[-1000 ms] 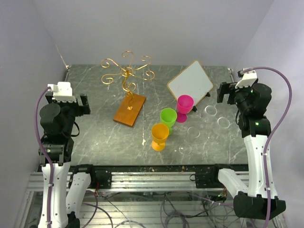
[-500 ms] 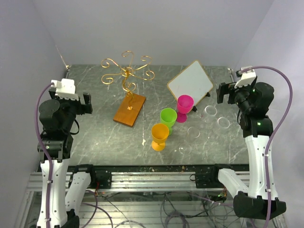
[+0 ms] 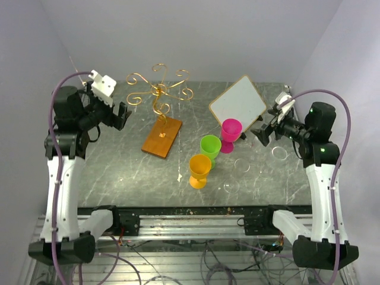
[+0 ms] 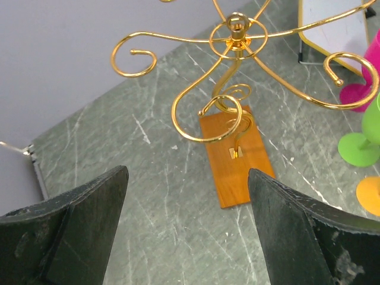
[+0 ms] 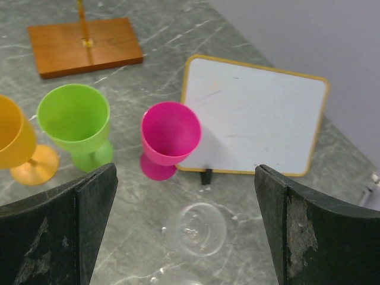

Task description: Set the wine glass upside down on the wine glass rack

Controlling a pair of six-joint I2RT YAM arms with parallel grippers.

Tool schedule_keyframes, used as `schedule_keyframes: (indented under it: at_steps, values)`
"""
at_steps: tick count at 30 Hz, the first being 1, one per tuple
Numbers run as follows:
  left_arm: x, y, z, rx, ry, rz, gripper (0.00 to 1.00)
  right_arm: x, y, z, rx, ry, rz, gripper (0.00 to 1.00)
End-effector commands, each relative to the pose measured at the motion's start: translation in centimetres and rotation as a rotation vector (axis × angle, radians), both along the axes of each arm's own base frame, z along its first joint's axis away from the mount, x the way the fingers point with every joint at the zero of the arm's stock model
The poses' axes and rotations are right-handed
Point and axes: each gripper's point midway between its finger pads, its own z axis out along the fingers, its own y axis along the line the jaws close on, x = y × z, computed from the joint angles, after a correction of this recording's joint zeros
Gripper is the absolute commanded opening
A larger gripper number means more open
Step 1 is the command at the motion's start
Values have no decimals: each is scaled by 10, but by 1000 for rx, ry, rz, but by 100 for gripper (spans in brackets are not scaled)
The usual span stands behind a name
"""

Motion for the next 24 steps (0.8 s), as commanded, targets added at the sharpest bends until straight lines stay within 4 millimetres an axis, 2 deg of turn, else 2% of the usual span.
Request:
schedule_keyframes:
  at_steps: [1, 8, 12, 13, 15, 16, 18, 21, 24]
  values:
    - [6, -16, -7, 51, 57, -154, 94, -14, 19, -20, 29, 41, 128, 100]
    - [36, -30, -19, 79, 133, -236, 94, -15, 33, -36, 100, 97, 205, 100]
    - [36, -56, -30, 115, 156, -315, 94, -11, 33, -43, 109, 118, 207, 100]
    - [37, -61, -33, 125, 160, -328, 89, -10, 33, -43, 108, 119, 206, 100]
    - [41, -69, -37, 137, 168, -338, 67, -9, 34, -46, 110, 125, 209, 100]
    - [44, -71, -40, 139, 179, -340, 61, -9, 35, -46, 112, 127, 212, 100]
    - [49, -74, -44, 143, 199, -344, 58, -11, 35, -49, 113, 132, 216, 100]
    - [53, -77, -44, 140, 213, -346, 60, -13, 36, -54, 112, 136, 216, 100]
    - [54, -78, -40, 142, 191, -342, 74, -15, 36, -54, 108, 130, 217, 100]
